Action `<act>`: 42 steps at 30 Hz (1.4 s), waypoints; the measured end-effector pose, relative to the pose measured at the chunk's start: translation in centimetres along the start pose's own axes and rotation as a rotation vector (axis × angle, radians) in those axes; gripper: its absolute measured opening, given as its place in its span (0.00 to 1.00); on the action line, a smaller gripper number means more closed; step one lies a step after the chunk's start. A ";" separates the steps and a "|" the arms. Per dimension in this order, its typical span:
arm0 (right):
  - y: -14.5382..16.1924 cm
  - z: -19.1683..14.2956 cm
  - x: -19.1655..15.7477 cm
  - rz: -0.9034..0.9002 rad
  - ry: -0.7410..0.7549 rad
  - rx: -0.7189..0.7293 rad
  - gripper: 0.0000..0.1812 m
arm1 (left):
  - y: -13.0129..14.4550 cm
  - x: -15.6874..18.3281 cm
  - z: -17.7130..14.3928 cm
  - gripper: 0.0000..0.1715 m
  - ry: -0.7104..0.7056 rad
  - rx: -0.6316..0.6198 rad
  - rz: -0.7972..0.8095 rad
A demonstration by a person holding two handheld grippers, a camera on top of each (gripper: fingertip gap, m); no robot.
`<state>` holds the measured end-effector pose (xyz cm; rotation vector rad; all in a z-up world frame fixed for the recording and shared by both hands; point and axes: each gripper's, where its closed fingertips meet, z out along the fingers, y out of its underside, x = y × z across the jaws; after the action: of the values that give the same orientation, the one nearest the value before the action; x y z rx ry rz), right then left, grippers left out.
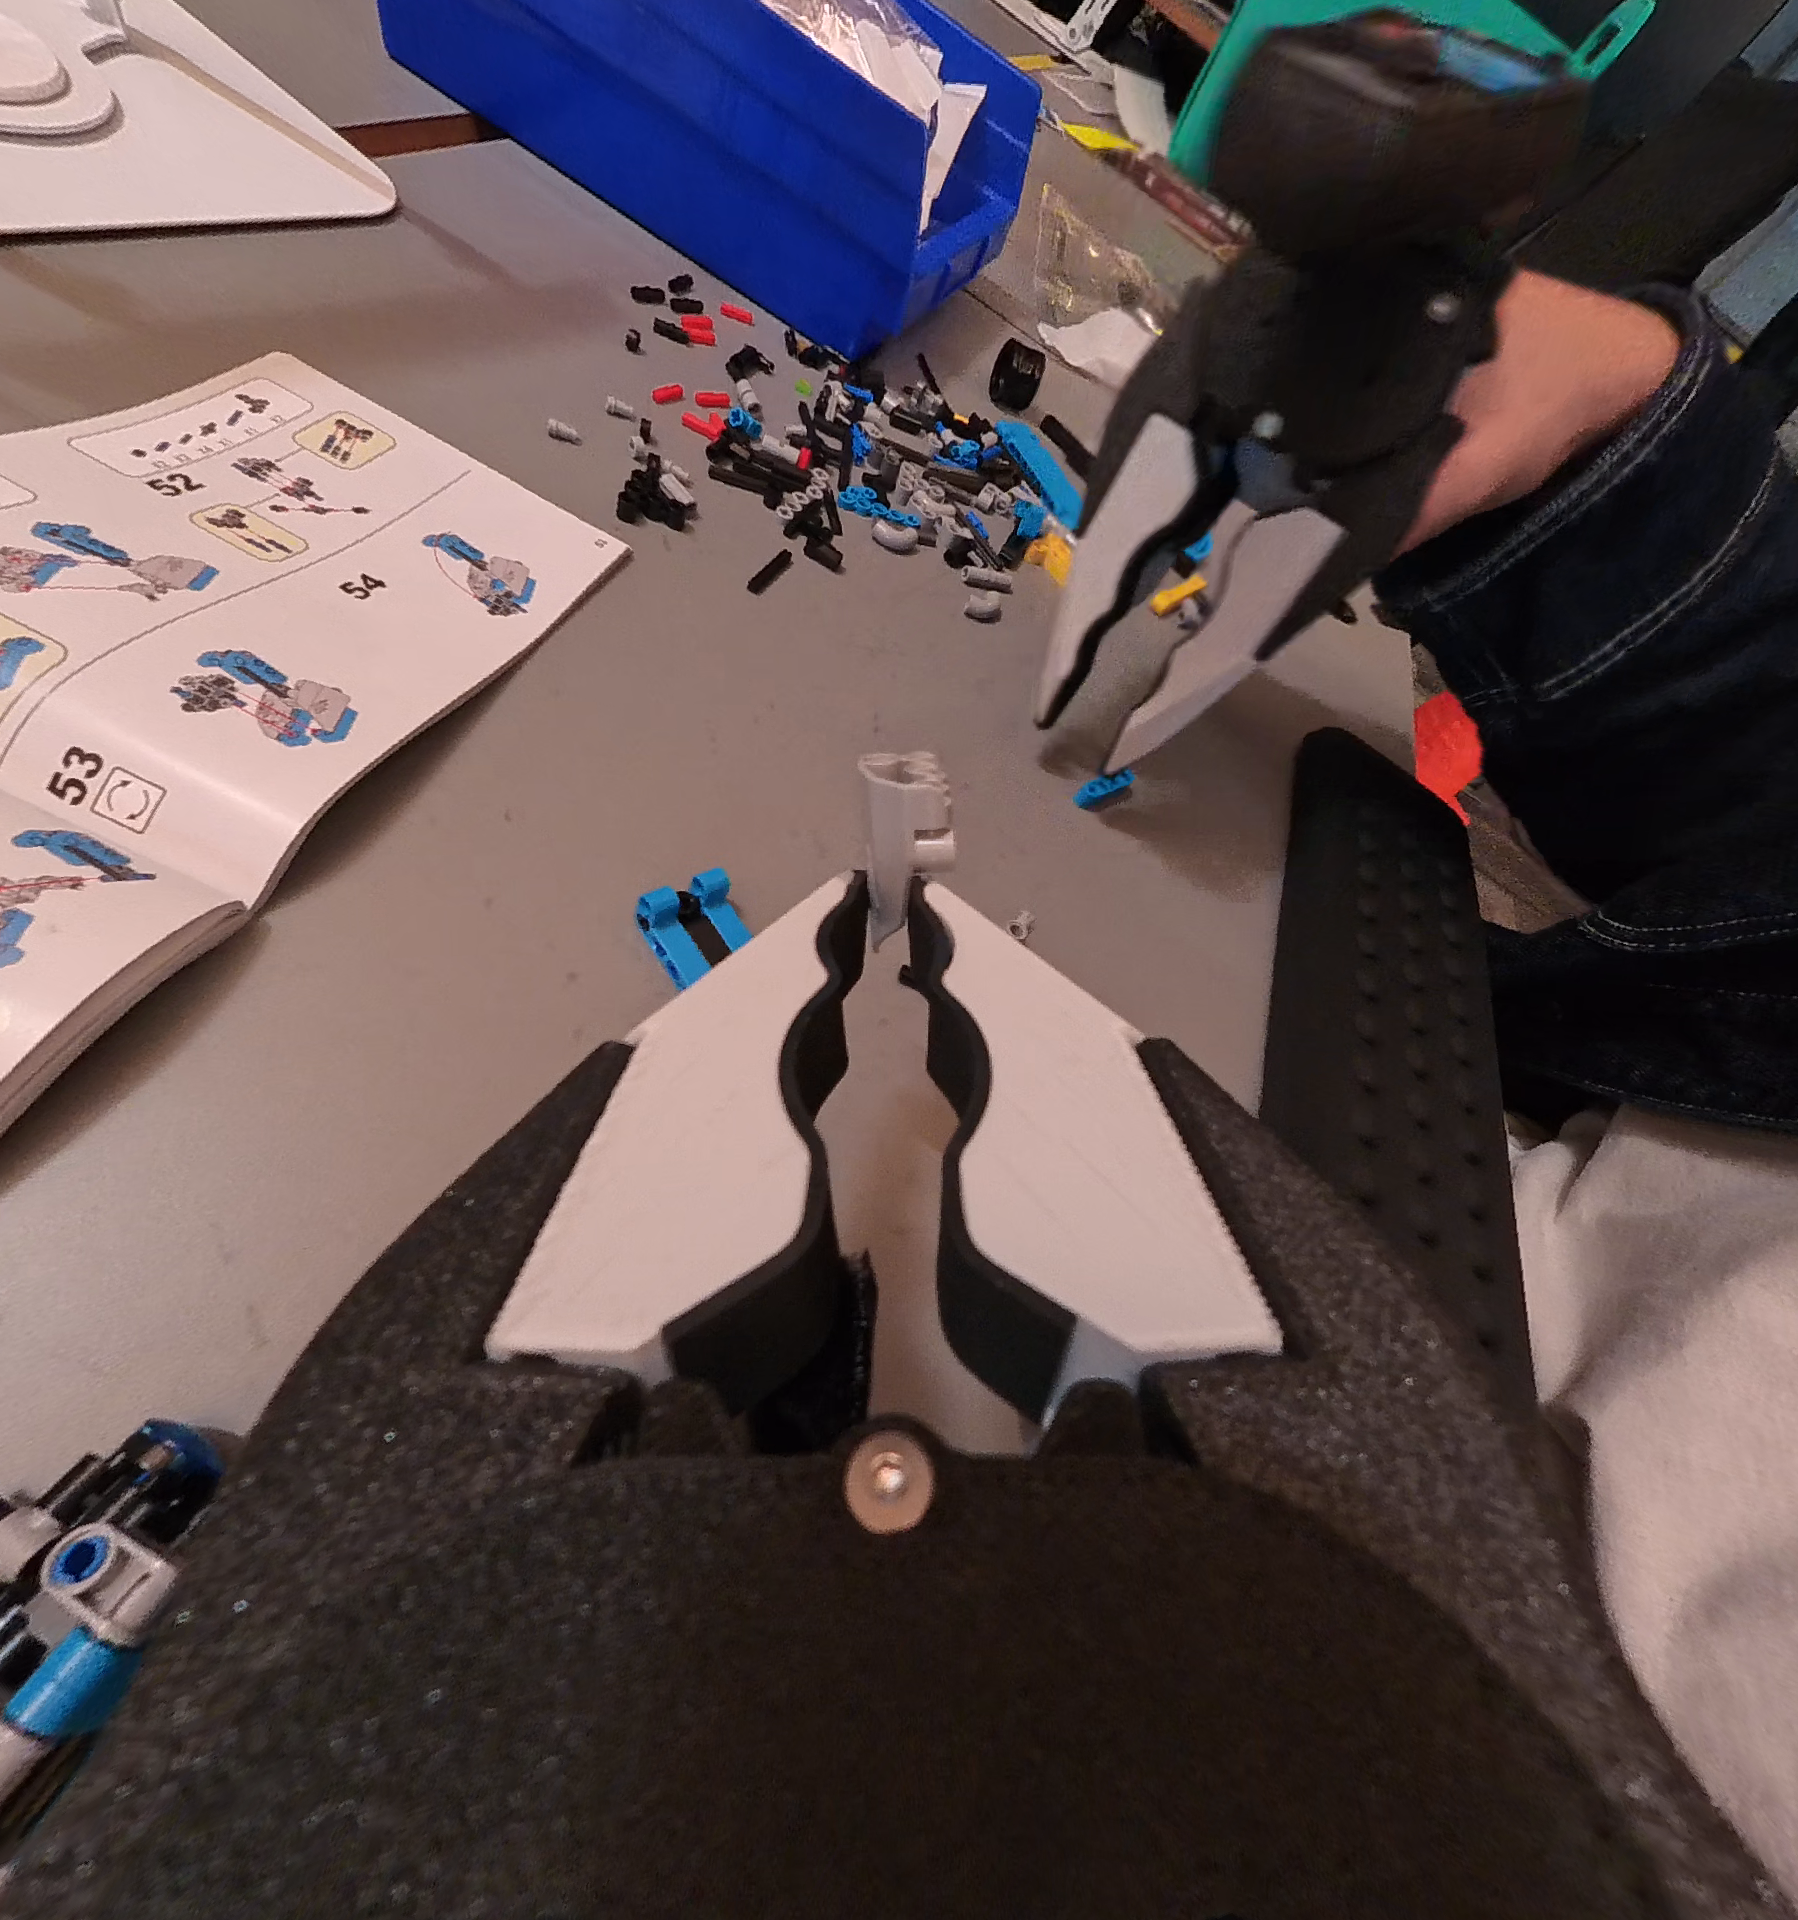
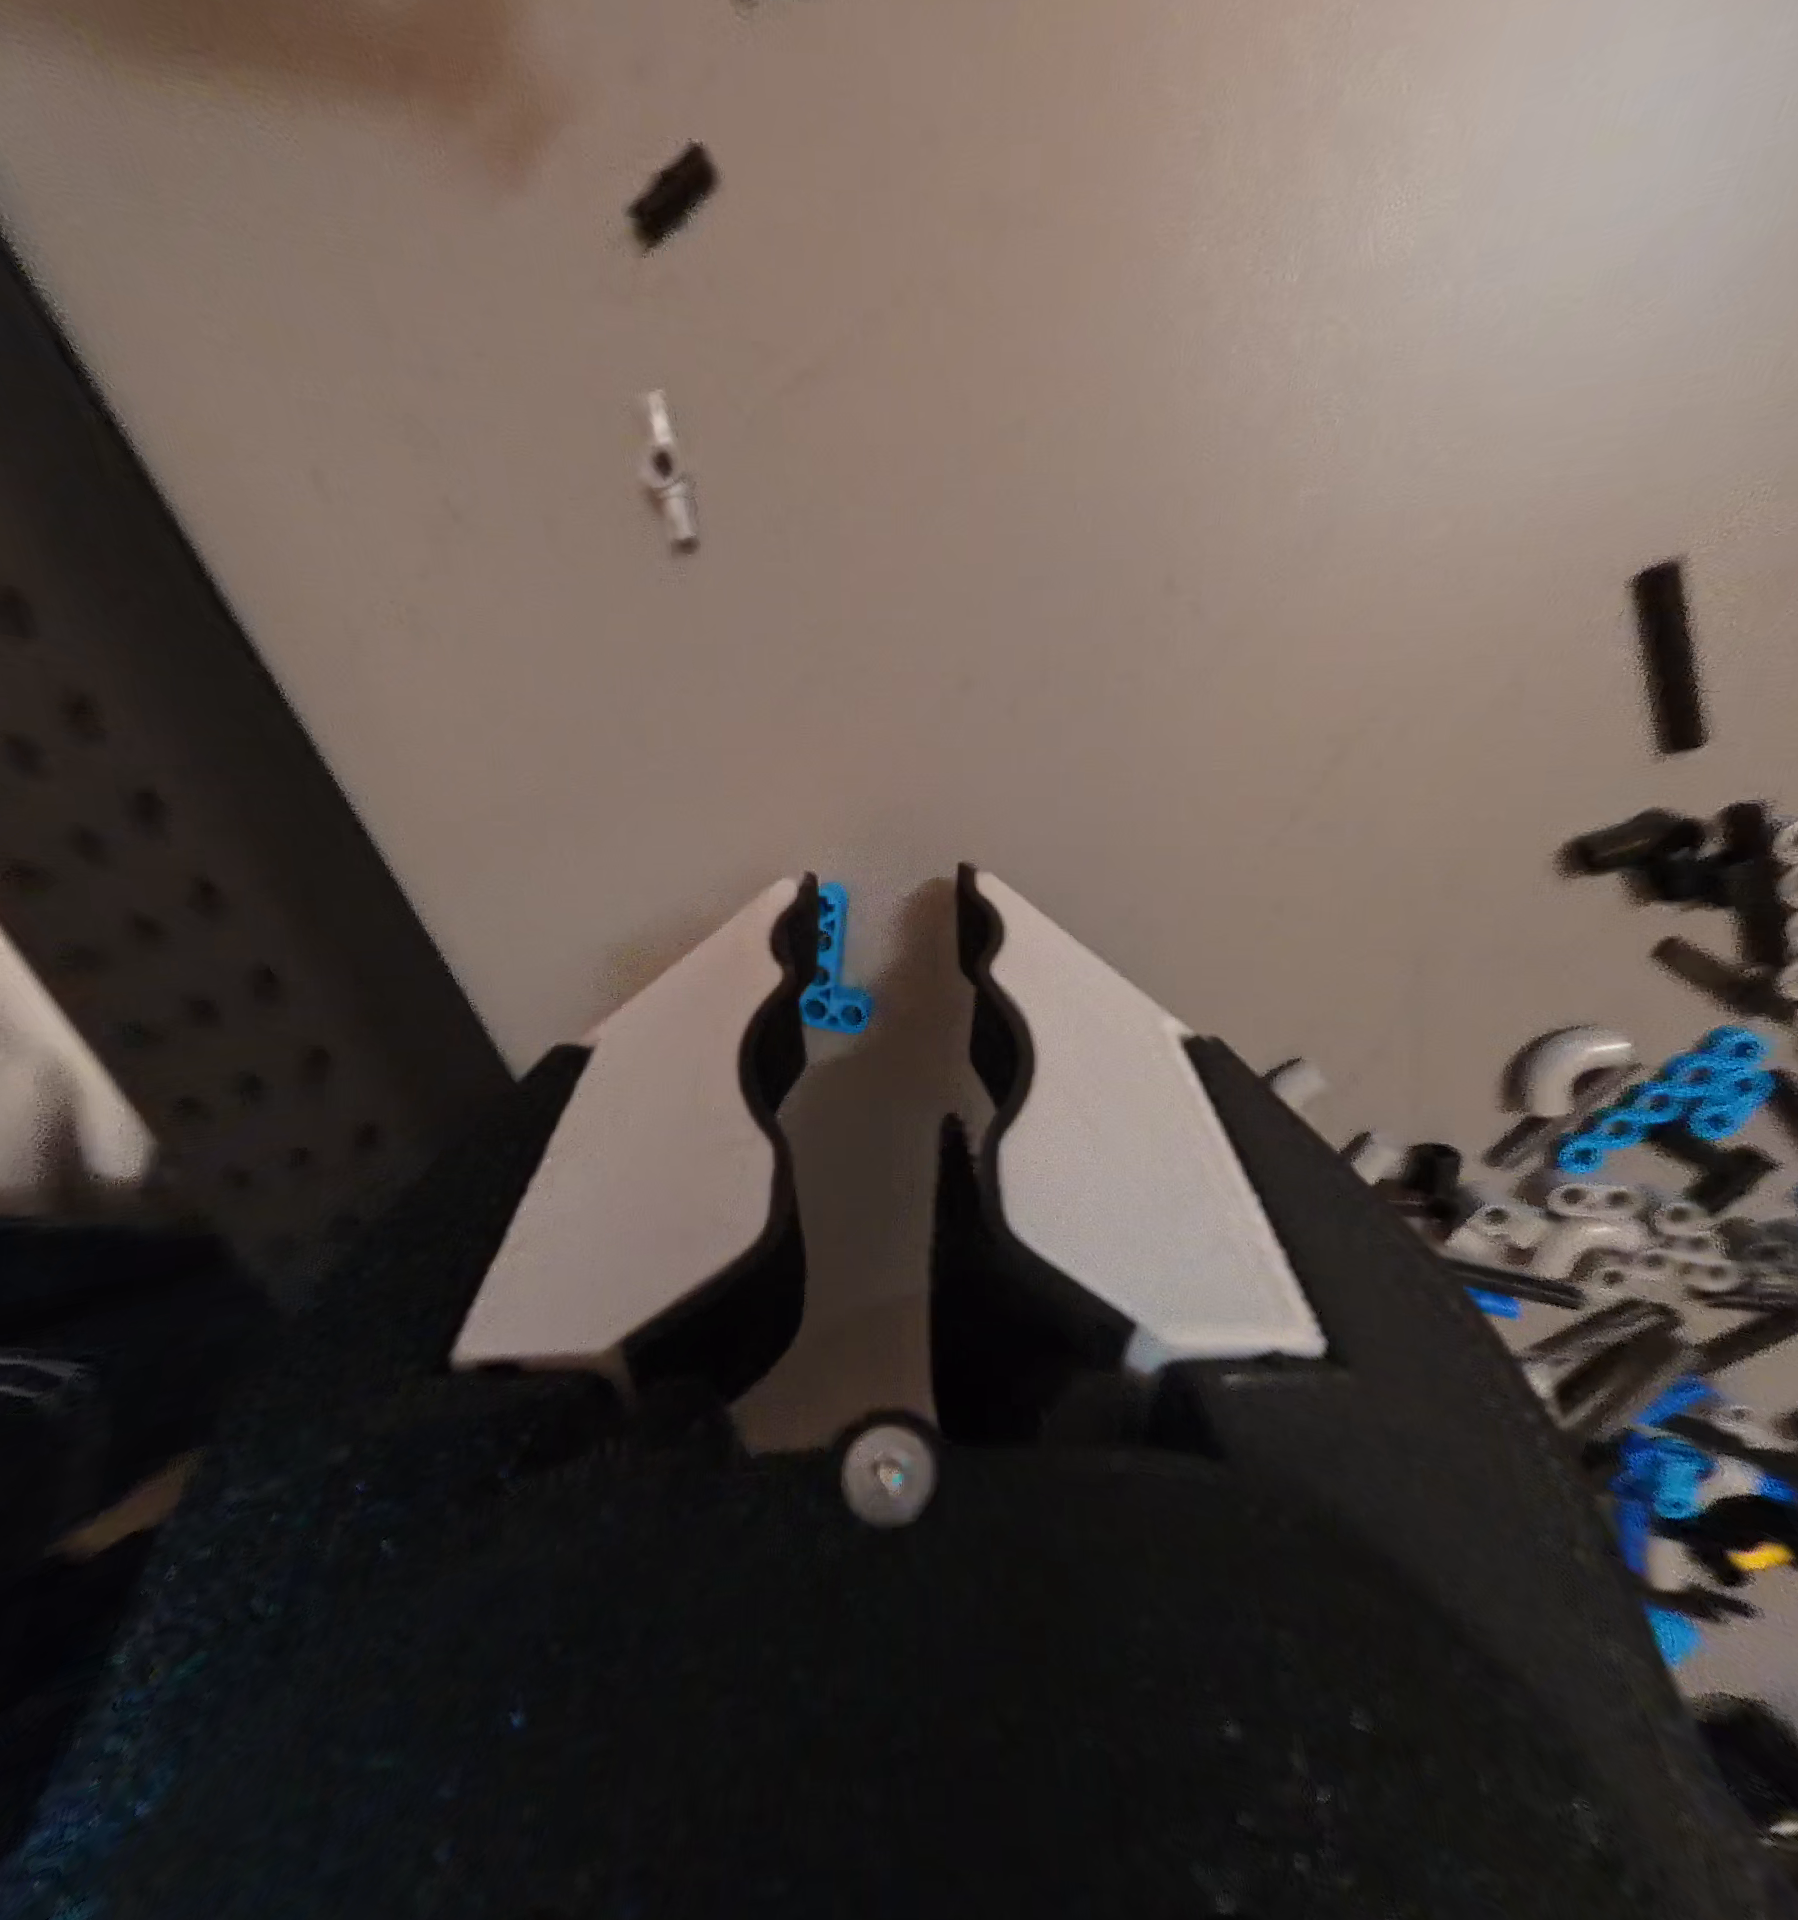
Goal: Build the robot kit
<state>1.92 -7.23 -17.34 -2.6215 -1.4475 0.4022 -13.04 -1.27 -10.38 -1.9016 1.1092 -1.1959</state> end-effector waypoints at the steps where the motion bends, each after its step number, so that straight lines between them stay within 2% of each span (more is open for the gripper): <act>1: 0.2 -0.3 -0.5 -0.088 0.035 0.039 0.15 | 0.0 0.0 0.0 0.04 -0.001 -0.001 0.001; 4: 2.2 -0.8 -1.4 -0.338 0.139 0.057 0.17 | 0.1 -0.1 0.1 0.04 -0.001 -0.005 0.003; 6: 3.6 -0.8 -1.1 -0.412 0.163 0.049 0.18 | 0.2 -0.2 0.1 0.04 -0.007 -0.010 0.007; 7: 3.6 -0.8 -0.9 -0.411 0.163 0.078 0.22 | 0.2 -0.2 0.2 0.04 -0.010 -0.012 0.010; 10: 3.3 -0.3 -1.7 -0.394 0.083 0.163 0.24 | 0.2 -0.4 0.1 0.04 -0.018 -0.011 0.016; 12: 3.2 0.1 -1.8 -0.399 0.082 0.194 0.19 | 0.2 -0.4 0.1 0.04 -0.019 -0.009 0.014; 13: 3.8 0.6 -1.5 -0.373 0.084 0.154 0.18 | 0.2 -0.4 0.1 0.04 -0.017 -0.007 0.011; 14: 4.3 0.9 -1.6 -0.336 0.064 0.125 0.17 | 0.1 -0.4 0.1 0.04 -0.013 -0.006 0.007; 16: 4.1 0.6 -3.3 -0.272 -0.031 0.168 0.12 | 0.1 -0.2 0.1 0.04 -0.005 -0.007 0.005; 19: 3.7 1.4 -5.2 -0.228 -0.072 0.214 0.13 | 0.0 0.1 0.0 0.04 0.003 -0.005 0.015; 23: 2.7 1.5 -6.2 -0.212 -0.006 0.262 0.12 | -0.1 0.2 -0.1 0.04 0.006 -0.002 0.015; 27: 2.8 1.3 -4.5 -0.302 0.179 0.228 0.14 | -0.1 0.4 -0.1 0.04 0.009 -0.001 0.014; 30: 1.8 0.5 -3.3 -0.199 0.183 0.247 0.15 | 0.0 0.6 0.1 0.04 0.012 -0.007 0.016; 34: -2.0 -0.5 -4.2 -0.095 0.172 0.429 0.17 | 0.3 0.9 0.4 0.04 0.030 -0.018 0.005; 39: -8.1 -2.3 -5.2 -0.010 0.178 0.789 0.16 | 0.4 1.9 0.7 0.04 0.125 -0.006 -0.063; 42: -11.1 -4.2 -5.0 -0.030 0.161 1.026 0.15 | 0.0 2.6 0.6 0.04 0.201 0.022 -0.141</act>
<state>-8.41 -5.36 -9.85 -1.7435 -0.8596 0.6779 -11.89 -3.51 -9.56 -1.9007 1.0732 -1.4991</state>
